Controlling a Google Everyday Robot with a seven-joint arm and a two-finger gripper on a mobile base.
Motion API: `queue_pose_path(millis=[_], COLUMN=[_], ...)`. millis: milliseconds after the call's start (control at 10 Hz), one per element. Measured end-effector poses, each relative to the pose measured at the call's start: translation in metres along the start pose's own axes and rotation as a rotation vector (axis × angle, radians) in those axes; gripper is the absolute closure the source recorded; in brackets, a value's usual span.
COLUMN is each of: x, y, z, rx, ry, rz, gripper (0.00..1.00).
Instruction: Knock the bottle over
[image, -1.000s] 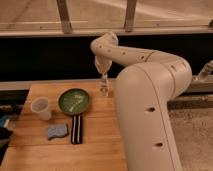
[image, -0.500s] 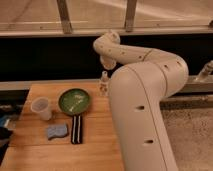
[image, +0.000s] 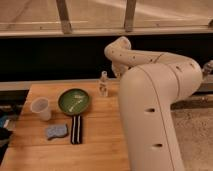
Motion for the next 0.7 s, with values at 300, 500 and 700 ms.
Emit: queue_pose_path(millis=[300, 500, 700], x=[0.028, 0.028, 0.020], y=[0.031, 0.064, 0.099], z=[0.001, -0.002, -0.001], rx=[-0.059, -0.104, -0.149], ry=[0.079, 0.096, 0.091], rz=[-0.029, -0.074, -0.125], gripper=[1.00, 1.00, 1.00])
